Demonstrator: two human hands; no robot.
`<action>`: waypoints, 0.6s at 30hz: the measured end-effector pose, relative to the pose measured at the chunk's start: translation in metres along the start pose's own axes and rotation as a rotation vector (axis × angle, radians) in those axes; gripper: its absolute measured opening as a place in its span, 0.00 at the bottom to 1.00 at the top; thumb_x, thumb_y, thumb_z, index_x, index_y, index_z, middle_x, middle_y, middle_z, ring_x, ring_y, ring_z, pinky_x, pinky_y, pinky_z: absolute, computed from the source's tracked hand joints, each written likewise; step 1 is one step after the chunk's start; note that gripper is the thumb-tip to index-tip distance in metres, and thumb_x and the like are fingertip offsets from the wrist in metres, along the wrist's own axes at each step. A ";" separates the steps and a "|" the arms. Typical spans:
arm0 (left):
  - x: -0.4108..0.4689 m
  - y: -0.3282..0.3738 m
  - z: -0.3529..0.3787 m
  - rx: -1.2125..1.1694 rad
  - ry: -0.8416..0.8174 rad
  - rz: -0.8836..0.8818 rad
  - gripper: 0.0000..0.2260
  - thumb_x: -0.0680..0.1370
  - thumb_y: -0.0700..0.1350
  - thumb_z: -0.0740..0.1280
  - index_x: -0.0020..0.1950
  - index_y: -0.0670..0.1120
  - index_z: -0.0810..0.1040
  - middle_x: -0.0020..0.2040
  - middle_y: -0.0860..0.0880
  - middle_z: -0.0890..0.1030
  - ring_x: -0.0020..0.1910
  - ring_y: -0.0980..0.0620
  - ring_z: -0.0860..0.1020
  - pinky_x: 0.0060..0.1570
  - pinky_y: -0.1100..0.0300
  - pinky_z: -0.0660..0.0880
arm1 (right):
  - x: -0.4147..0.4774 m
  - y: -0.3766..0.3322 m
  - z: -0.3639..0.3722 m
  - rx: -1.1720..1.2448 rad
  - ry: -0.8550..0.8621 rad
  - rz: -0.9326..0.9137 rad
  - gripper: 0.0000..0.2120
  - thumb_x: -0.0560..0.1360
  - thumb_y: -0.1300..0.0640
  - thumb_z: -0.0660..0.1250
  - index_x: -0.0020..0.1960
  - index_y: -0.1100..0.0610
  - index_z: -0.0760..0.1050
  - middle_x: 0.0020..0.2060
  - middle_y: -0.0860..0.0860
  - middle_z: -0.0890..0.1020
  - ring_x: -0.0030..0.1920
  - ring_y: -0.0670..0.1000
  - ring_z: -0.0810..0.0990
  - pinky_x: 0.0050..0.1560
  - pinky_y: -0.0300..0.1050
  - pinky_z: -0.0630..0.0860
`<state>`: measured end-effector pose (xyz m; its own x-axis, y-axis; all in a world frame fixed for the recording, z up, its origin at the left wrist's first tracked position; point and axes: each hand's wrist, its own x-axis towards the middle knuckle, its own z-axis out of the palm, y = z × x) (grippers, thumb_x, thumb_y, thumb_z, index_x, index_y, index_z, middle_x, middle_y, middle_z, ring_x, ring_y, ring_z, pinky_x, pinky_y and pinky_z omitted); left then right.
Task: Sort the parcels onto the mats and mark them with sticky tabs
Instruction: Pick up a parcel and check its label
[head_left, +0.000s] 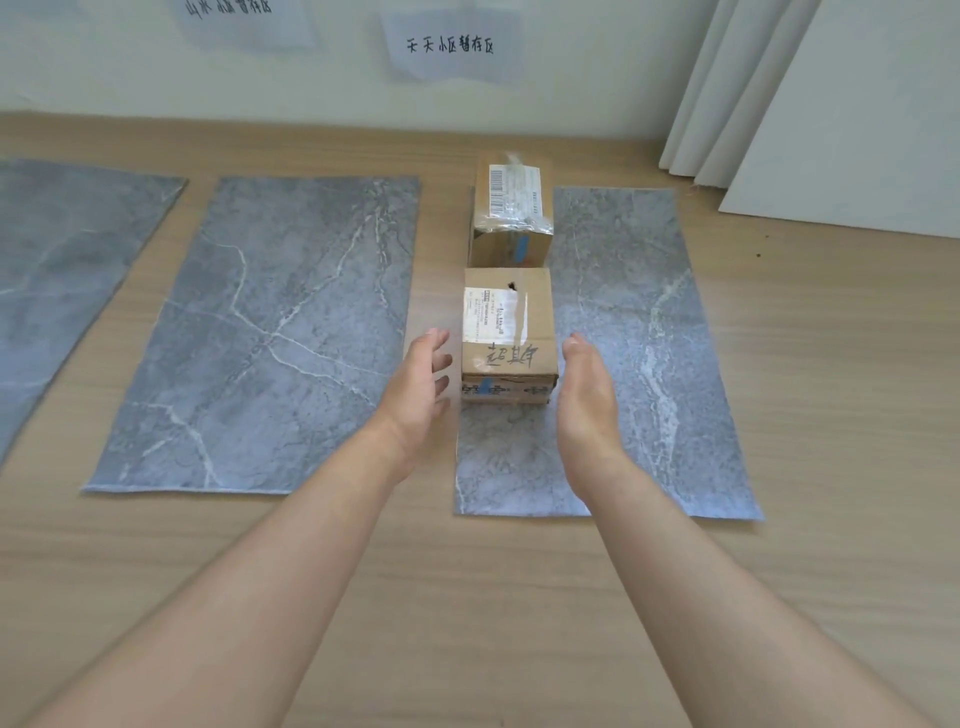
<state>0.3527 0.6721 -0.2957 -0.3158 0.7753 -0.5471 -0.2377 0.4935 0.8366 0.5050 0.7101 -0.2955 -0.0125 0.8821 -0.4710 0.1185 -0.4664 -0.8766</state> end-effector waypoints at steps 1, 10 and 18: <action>-0.004 0.004 -0.002 0.000 0.006 0.008 0.23 0.84 0.59 0.51 0.78 0.53 0.66 0.76 0.48 0.68 0.75 0.46 0.66 0.74 0.48 0.64 | -0.005 -0.005 0.000 0.011 0.016 -0.014 0.24 0.85 0.44 0.53 0.80 0.48 0.63 0.74 0.42 0.70 0.65 0.39 0.65 0.65 0.42 0.60; -0.093 0.044 -0.015 -0.011 0.026 0.142 0.23 0.84 0.60 0.50 0.78 0.54 0.66 0.79 0.49 0.64 0.77 0.45 0.63 0.75 0.47 0.63 | -0.089 -0.048 -0.004 0.061 -0.003 -0.135 0.23 0.85 0.43 0.54 0.77 0.48 0.67 0.69 0.41 0.72 0.65 0.40 0.66 0.66 0.42 0.61; -0.222 0.061 -0.068 -0.035 0.028 0.285 0.23 0.84 0.59 0.52 0.77 0.55 0.67 0.79 0.50 0.63 0.77 0.44 0.63 0.75 0.46 0.63 | -0.224 -0.083 0.010 0.013 -0.064 -0.336 0.25 0.80 0.40 0.57 0.73 0.48 0.74 0.70 0.44 0.77 0.69 0.43 0.72 0.73 0.46 0.66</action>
<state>0.3461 0.5031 -0.1254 -0.3992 0.8693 -0.2914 -0.1678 0.2432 0.9554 0.4884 0.5506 -0.1181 -0.1114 0.9808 -0.1601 0.0839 -0.1512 -0.9849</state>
